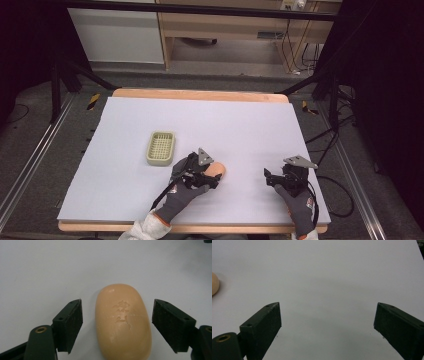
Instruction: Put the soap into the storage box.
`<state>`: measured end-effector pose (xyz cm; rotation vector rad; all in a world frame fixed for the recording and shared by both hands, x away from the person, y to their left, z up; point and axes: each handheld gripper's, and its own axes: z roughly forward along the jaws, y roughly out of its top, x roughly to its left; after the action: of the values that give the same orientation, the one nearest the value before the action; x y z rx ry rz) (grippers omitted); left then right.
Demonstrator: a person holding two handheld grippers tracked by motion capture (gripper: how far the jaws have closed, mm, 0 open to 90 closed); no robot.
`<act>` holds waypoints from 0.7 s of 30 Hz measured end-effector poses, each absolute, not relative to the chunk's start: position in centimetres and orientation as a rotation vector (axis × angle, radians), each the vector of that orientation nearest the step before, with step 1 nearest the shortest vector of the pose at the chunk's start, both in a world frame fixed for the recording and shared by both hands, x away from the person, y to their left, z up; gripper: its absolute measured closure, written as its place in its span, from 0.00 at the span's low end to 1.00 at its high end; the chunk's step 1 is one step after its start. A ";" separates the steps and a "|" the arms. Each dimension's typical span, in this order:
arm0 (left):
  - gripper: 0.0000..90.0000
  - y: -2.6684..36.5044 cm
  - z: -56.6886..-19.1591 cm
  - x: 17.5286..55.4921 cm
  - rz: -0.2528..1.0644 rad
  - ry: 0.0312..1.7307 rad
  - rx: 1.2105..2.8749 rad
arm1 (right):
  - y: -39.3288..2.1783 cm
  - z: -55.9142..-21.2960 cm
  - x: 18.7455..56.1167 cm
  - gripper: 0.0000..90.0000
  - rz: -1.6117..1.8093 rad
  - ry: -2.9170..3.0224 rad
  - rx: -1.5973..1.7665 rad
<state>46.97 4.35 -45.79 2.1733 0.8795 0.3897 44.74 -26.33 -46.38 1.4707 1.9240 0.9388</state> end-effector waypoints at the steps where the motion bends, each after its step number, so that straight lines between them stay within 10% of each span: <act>1: 0.26 4.2 -45.9 47.0 0.390 0.881 2.174 | -26.3 -46.4 44.7 0.09 0.939 1.924 1.471; 21: 0.27 3.3 -47.3 47.6 0.371 0.898 2.235 | -26.4 -46.5 44.8 0.09 0.929 1.927 1.476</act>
<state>47.56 3.34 -47.32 2.2352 0.8981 0.3708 44.79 -26.39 -46.45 1.4764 1.9270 0.9294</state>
